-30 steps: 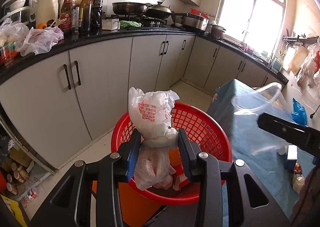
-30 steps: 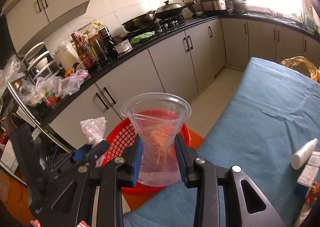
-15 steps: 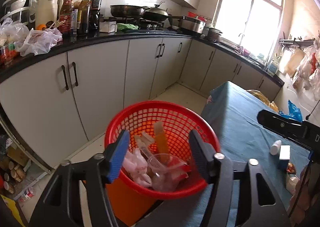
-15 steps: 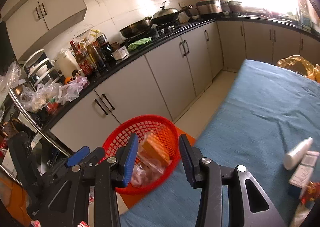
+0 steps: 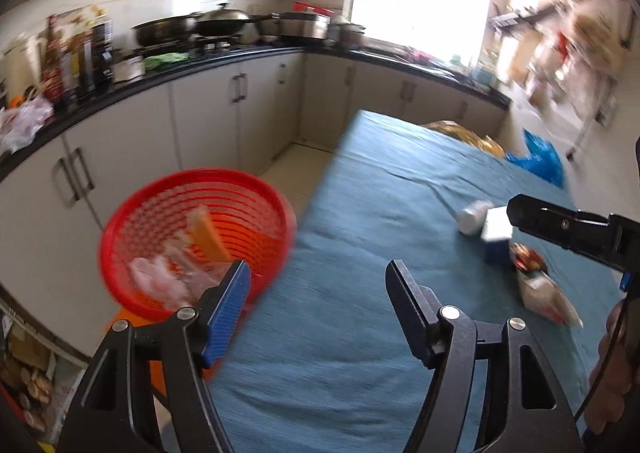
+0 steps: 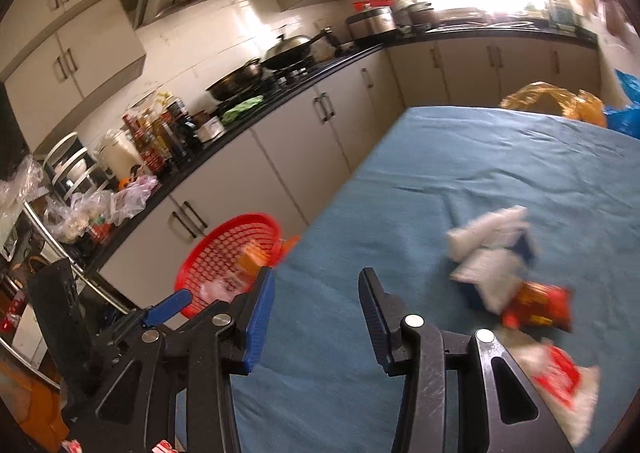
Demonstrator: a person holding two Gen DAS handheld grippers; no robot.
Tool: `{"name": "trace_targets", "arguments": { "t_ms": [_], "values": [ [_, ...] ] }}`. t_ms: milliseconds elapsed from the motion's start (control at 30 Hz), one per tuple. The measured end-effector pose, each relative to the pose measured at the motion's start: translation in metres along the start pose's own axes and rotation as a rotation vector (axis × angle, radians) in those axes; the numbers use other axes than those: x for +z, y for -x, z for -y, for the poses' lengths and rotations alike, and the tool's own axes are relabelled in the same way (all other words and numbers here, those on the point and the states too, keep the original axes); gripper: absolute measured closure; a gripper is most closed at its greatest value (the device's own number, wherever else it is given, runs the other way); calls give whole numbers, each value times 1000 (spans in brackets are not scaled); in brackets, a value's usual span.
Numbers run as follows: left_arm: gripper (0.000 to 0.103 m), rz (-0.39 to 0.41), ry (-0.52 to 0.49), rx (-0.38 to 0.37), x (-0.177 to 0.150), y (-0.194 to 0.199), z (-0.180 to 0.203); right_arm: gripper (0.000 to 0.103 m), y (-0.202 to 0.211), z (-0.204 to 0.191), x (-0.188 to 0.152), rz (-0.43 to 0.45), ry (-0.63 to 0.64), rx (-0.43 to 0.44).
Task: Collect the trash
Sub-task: 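Return both tools to the table and grasp the red-white packet with the right tool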
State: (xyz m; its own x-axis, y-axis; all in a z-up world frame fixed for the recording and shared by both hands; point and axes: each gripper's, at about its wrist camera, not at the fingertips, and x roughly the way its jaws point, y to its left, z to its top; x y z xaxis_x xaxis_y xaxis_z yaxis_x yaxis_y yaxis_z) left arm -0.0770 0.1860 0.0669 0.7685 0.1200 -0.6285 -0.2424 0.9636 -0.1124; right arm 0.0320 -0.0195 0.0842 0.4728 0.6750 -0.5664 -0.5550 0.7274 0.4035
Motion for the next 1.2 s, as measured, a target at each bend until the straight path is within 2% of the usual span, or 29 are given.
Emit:
{"name": "trace_targets", "arguments": {
  "t_ms": [200, 333, 433, 500, 600, 733, 800, 900, 1000, 1067, 1200],
  "values": [
    [33, -33, -106, -47, -10, -4, 50, 47, 40, 72, -15, -4, -43, -91],
    [33, -42, -158, -73, -16, -3, 77, 39, 46, 120, -19, -67, -84, -108],
    [32, -57, -180, -85, -18, -7, 87, 31, 40, 145, -23, -114, -115, -89],
    [32, -69, -194, -94, -18, -9, 93, 29, 32, 155, -28, -147, -140, -12],
    [32, -75, -217, -96, -19, -8, 97, 28, 20, 151, -34, -225, -116, 54],
    [30, -80, -238, -98, -16, -6, 98, 28, 17, 119, -44, -258, 57, 29],
    [29, -91, -248, -102, -14, -6, 98, 28, 19, 101, -51, -255, 159, -15],
    [29, -115, -262, -126, -6, -7, 103, 59, 16, 91, -59, -267, 224, -53],
    [27, -135, -273, -159, 2, -9, 110, 62, 23, 95, -56, -234, 225, -55],
    [26, -148, -283, -180, 9, -13, 118, 62, 32, 99, -51, -200, 190, -27],
    [26, -181, -295, -184, 24, -33, 136, 62, 69, 131, -32, -50, 27, 61]
  ]
}}
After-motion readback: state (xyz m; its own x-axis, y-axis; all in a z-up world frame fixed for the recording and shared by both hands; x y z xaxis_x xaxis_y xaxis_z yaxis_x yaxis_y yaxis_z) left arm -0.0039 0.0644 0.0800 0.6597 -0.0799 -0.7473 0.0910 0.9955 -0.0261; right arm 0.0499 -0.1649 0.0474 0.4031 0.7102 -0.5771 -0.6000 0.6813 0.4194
